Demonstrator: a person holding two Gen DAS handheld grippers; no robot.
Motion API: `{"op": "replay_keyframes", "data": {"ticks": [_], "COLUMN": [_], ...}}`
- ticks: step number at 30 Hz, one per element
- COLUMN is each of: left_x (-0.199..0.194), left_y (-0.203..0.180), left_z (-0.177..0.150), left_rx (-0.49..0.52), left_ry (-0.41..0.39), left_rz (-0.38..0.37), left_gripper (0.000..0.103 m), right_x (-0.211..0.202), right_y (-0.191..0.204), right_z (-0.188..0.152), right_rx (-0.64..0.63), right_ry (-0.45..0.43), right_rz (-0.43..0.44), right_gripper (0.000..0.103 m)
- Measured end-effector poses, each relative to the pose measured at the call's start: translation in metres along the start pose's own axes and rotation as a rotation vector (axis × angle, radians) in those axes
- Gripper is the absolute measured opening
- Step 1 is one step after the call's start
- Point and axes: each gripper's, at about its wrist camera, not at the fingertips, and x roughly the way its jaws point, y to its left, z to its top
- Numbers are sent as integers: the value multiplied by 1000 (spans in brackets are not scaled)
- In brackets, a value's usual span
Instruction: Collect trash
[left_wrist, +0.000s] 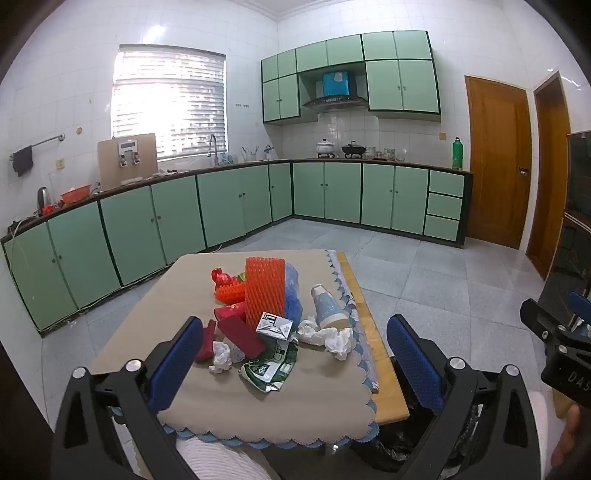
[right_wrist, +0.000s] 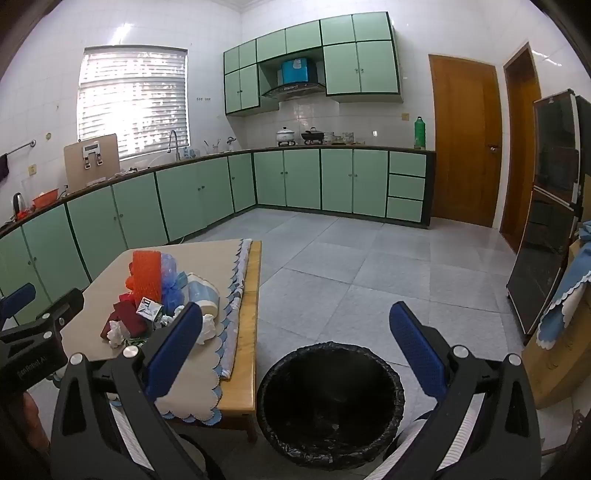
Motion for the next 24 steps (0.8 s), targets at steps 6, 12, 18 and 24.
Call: {"op": "replay_keyframes", "data": {"ticks": [6,12,18,24], "left_x": [2,2,5,5], "left_y": [3,10,10,10], "left_z": [3,4,4,5], "left_rx": [-10,-8,-4,-5], "left_ry": [7,5,7,7], "left_rz": [-4,-1,-2,-1], "left_gripper": [97,97,97,97], "right_x": [1,2,3,3], "right_y": [1,0,0,3], "right_z": [0,0,0,-2], "right_rx": [-1,1,3,5], "right_ry": [7,9,7,6], "right_rz": [-1,2,0,-3], "right_gripper": [98,98,98,98]}}
